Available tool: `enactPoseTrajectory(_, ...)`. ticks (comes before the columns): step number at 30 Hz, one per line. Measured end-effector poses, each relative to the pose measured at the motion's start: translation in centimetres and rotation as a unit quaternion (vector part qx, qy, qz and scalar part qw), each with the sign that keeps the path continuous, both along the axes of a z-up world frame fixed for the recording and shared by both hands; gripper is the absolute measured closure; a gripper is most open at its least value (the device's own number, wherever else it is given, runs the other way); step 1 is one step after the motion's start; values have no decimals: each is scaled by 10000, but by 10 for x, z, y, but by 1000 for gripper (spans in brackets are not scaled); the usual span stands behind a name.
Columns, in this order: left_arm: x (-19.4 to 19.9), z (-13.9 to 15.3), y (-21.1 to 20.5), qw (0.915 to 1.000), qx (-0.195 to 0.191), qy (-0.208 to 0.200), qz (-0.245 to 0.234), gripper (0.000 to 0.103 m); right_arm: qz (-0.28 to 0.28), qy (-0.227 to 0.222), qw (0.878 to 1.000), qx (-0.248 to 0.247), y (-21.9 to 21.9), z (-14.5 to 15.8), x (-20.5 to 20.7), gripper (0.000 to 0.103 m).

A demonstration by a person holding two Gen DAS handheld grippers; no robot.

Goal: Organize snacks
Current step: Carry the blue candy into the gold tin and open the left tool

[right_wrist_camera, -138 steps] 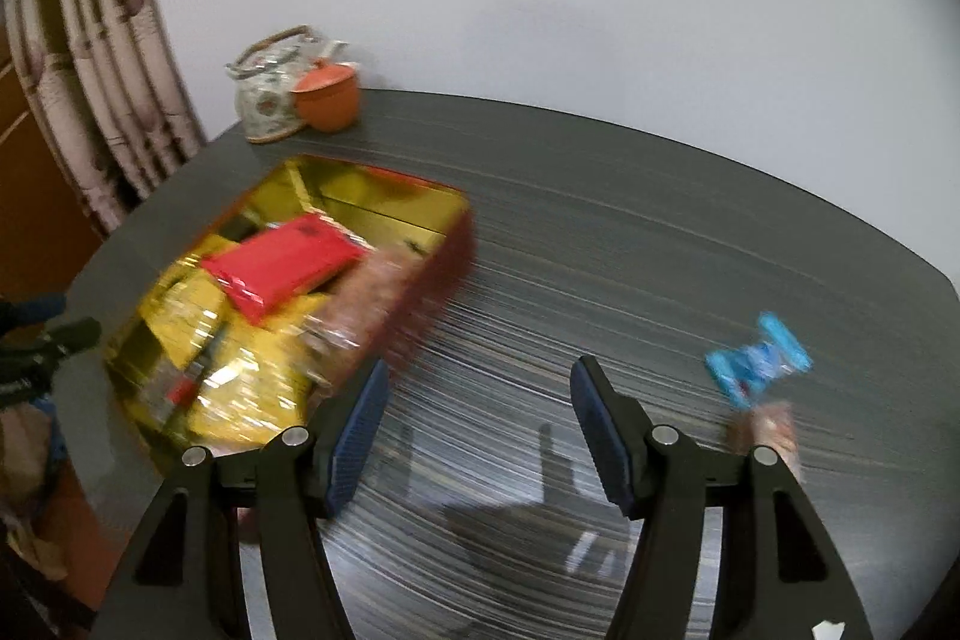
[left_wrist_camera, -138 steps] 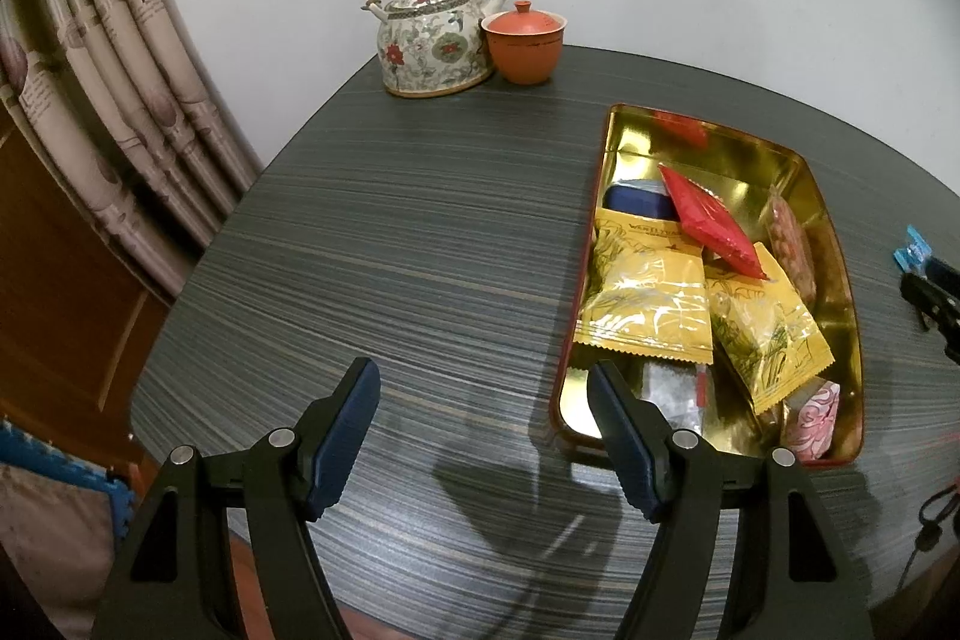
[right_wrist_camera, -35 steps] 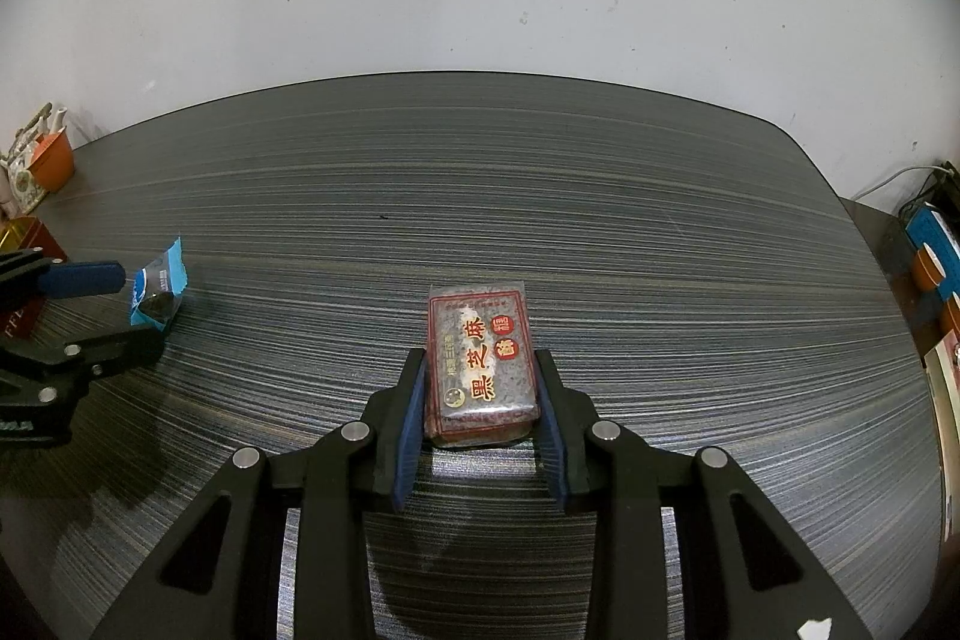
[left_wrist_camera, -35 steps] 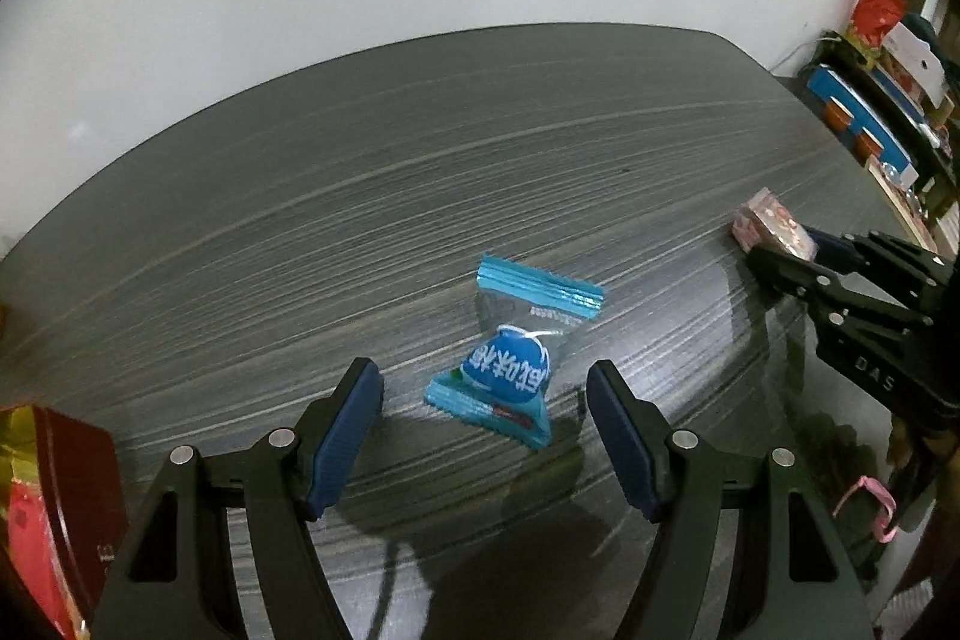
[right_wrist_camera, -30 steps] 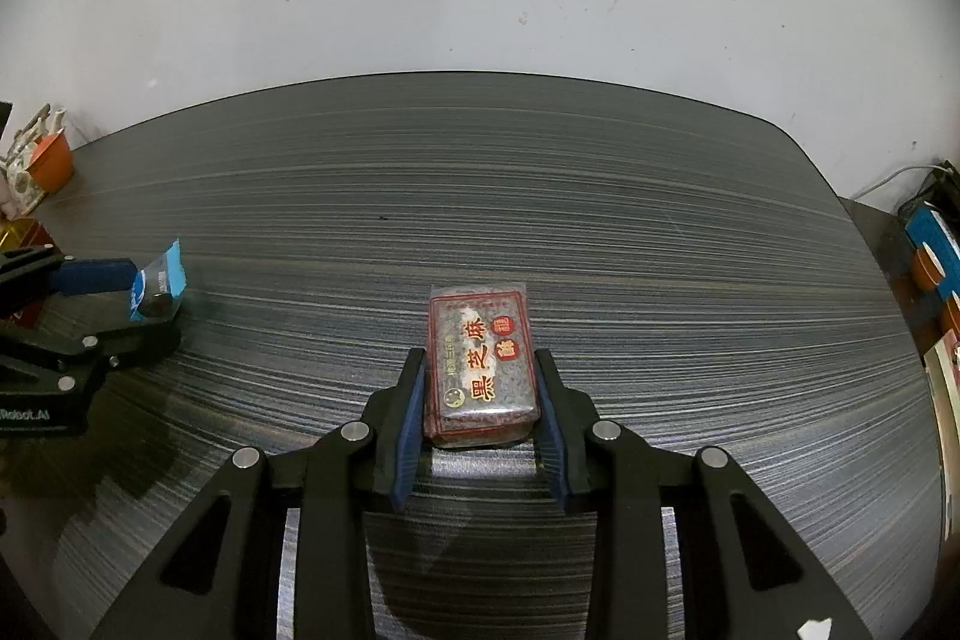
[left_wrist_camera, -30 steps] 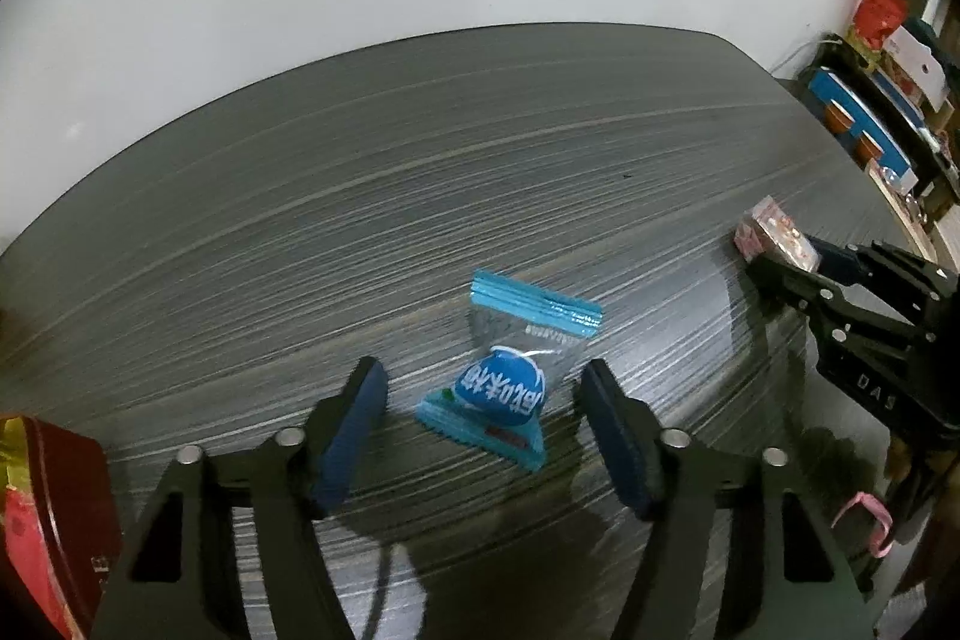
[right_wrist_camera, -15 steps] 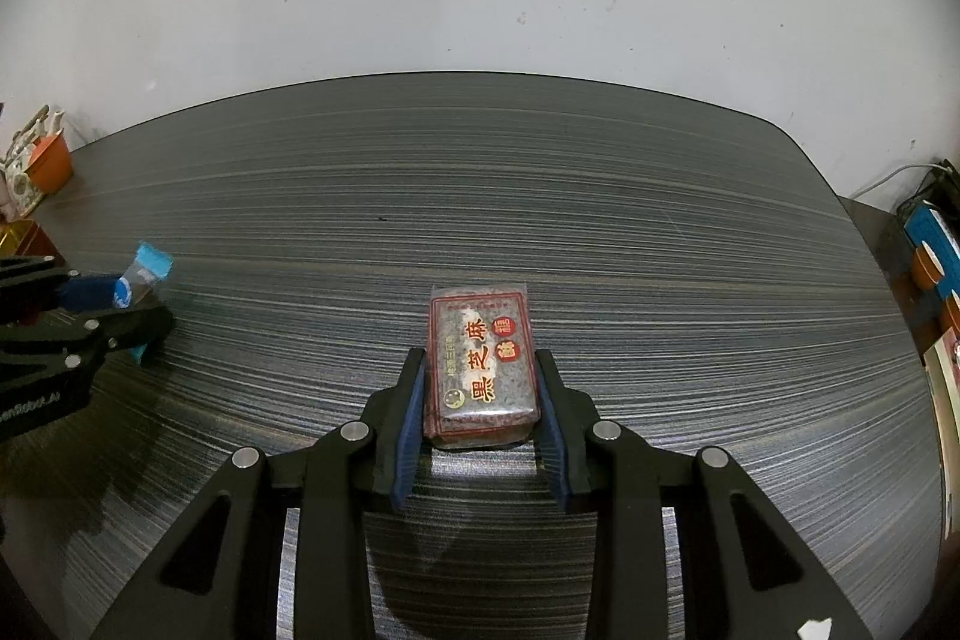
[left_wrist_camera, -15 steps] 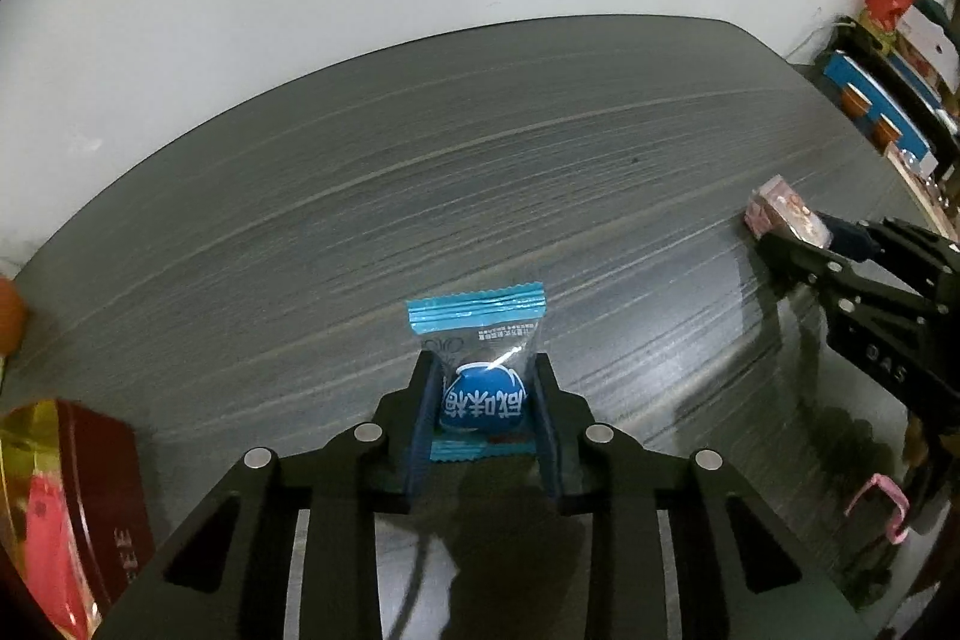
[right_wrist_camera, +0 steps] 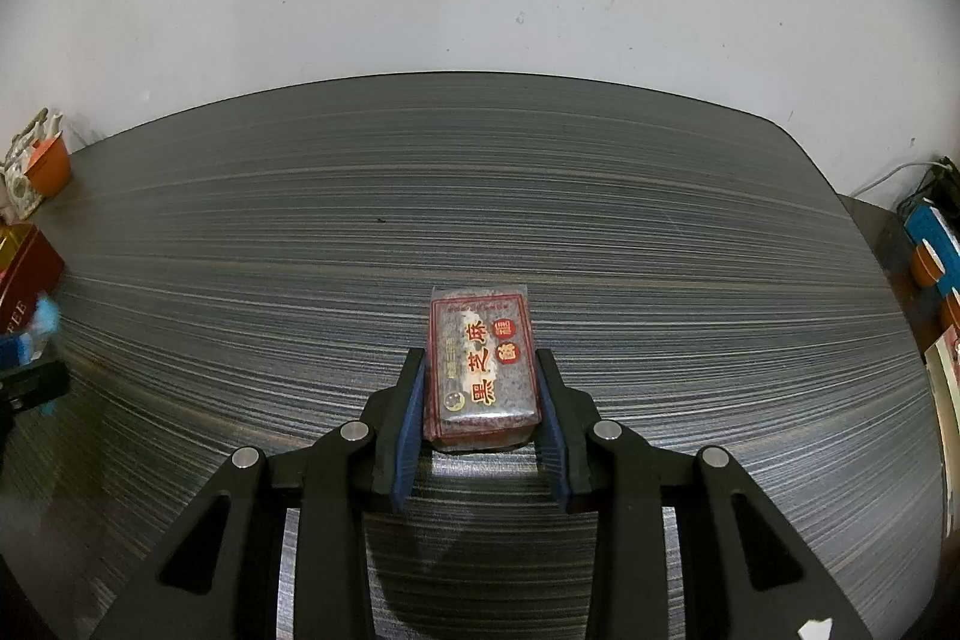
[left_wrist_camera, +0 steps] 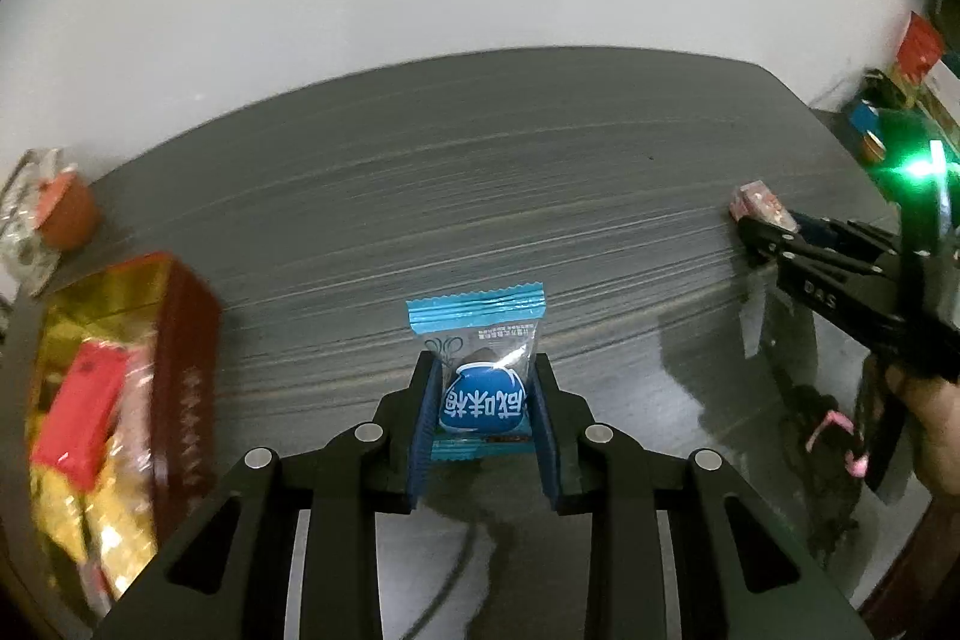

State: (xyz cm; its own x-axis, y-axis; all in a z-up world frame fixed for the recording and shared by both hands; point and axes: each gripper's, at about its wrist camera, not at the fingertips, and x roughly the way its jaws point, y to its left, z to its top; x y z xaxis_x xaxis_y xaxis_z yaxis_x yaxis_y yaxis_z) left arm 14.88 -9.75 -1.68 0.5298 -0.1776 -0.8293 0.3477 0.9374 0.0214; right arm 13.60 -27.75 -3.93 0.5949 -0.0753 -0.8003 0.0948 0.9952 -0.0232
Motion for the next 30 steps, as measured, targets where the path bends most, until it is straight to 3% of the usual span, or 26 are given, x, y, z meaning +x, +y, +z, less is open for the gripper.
enactPoseTrajectory(10, -43, 41, 34, 9989, -161, -371, 247, 73, -7, 1, 10000, -11, 0, 0, 0, 72)
enactPoseTrajectory(18, -45, 65, 97, 9947, -290, -463, 873, 73, -15, 1, 10000, -12, 0, -1, 0, 72)
enactPoseTrajectory(30, -38, 67, 199, 9805, 25, -496, 1899, 73, -17, 2, 10000, -22, 0, -1, -1, 72)
